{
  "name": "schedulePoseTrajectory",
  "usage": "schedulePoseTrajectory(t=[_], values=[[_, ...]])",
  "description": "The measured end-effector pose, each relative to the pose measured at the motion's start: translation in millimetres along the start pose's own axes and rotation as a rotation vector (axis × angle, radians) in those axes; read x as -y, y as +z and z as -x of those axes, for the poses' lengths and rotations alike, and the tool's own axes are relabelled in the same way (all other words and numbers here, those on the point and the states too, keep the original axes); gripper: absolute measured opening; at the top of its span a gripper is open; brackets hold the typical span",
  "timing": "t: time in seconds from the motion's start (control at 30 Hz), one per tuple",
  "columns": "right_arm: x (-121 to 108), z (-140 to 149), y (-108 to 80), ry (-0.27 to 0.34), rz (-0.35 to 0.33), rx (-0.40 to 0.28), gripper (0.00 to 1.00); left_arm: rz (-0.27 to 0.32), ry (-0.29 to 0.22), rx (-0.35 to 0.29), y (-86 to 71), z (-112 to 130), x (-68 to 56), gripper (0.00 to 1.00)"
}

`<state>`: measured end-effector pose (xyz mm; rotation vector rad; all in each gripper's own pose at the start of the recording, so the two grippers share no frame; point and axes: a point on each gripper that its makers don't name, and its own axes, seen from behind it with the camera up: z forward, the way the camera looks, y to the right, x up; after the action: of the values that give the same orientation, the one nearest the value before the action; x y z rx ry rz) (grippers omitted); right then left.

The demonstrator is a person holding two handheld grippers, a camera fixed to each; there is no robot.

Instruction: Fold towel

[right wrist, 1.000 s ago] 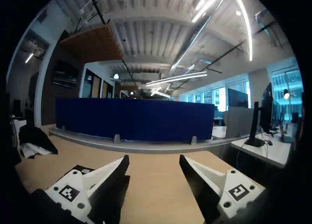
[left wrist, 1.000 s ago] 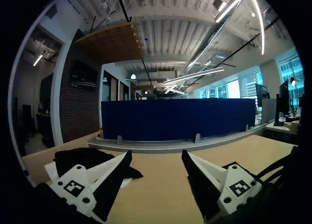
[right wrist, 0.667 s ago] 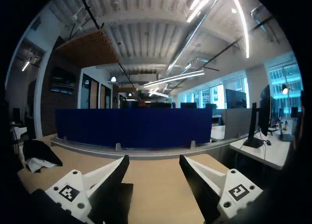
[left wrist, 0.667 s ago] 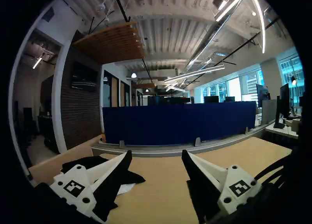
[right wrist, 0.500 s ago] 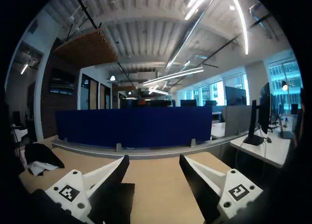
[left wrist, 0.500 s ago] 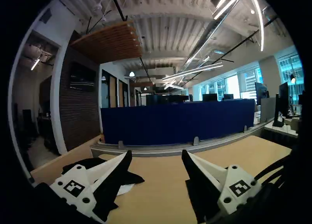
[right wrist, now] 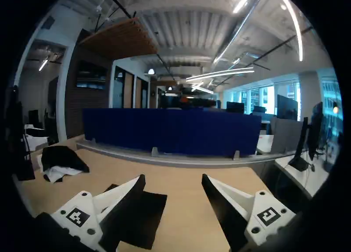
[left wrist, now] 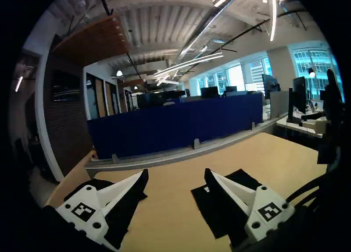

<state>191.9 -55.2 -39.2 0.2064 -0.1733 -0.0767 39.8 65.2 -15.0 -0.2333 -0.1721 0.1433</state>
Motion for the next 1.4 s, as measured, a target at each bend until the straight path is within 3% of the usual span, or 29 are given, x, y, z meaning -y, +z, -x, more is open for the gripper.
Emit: schedulePoseTrajectory(t=[0.1, 0.37, 0.57, 1.0, 1.4], values=[[14.0, 7.8, -2.1, -0.009, -0.078, 0.054, 1.0, 0.058, 0.022, 0.042, -1.4, 7.4, -12.0, 0.95], [48.3, 38.9, -12.5, -0.096, -0.274, 0.203, 1.0, 0.213, 0.015, 0.157, -8.1, 32.6, -43.5, 0.95], [61.7, 58.1, -18.0, -0.139, -0.361, 0.273, 1.0, 0.322, 0.028, 0.235, -14.5, 48.8, -66.6, 0.95], [71.1, 78.7, -18.0, -0.174, -0.401, 0.328, 1.0, 0.389, 0.066, 0.298, -19.1, 68.5, -81.4, 0.94], [76.2, 125.3, -7.2, -0.184, -0.415, 0.402, 1.0, 0.432, 0.088, 0.341, -12.2, 107.5, -94.4, 0.95]])
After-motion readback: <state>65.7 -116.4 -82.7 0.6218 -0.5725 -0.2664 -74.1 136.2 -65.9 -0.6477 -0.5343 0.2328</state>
